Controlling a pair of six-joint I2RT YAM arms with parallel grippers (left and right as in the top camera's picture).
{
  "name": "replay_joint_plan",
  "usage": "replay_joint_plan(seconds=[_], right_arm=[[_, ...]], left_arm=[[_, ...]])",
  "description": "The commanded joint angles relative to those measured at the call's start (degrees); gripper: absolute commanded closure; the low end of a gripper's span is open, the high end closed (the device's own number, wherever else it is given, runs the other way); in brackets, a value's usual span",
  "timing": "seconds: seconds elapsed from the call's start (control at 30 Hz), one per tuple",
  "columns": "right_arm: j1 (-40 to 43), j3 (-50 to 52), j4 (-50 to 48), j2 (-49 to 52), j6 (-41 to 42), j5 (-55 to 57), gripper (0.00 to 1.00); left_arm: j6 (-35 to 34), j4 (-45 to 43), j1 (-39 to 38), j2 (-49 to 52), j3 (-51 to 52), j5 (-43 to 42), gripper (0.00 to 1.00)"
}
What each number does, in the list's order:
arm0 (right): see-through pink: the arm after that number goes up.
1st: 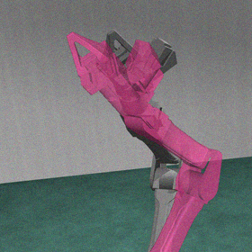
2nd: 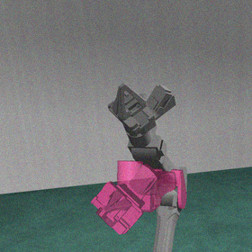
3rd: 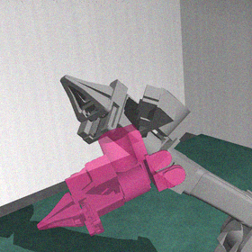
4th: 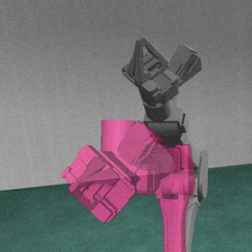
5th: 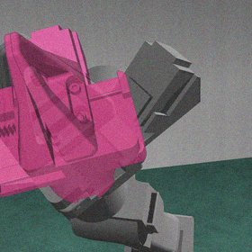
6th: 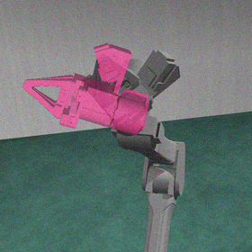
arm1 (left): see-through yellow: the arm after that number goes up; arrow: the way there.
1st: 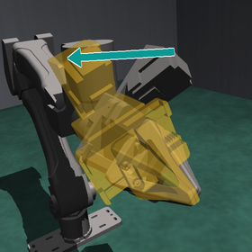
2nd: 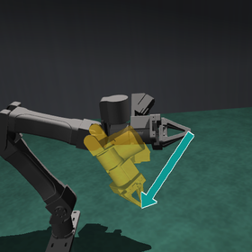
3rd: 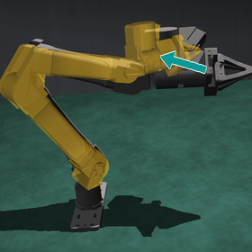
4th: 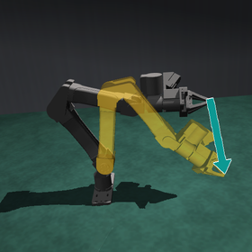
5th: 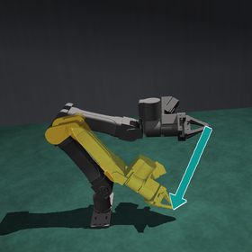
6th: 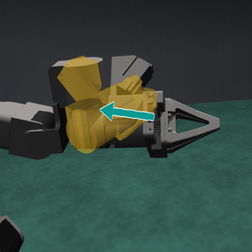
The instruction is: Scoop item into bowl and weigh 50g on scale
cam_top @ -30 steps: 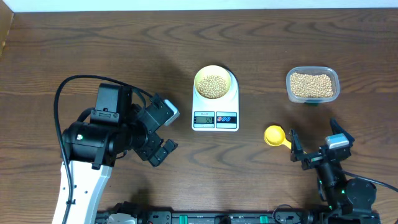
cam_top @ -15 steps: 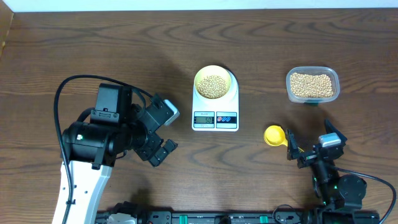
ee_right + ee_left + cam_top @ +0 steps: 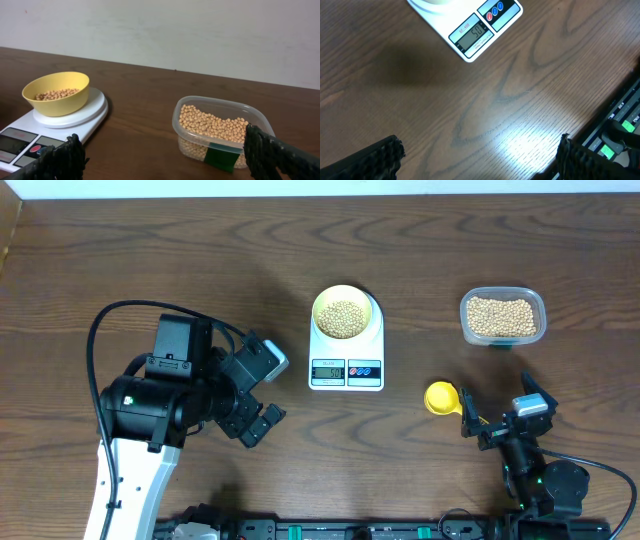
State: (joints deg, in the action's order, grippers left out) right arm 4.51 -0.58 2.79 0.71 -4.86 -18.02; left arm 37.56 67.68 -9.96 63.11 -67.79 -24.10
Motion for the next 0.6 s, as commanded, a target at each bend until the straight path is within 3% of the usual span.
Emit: replay_joint_plan(seconds=[0.0, 0.57], right_arm=[[-0.50, 0.24, 0.39, -0.39, -0.57, 1.53, 0.01], [-0.96, 0.24, 0.24, -0.39, -0.35, 1.38, 0.01]], left_arm=[[0.57, 0.22, 0.24, -0.26, -0.70, -0.90, 0.00], [0.57, 0.22, 0.24, -0.26, -0.70, -0.92, 0.00]])
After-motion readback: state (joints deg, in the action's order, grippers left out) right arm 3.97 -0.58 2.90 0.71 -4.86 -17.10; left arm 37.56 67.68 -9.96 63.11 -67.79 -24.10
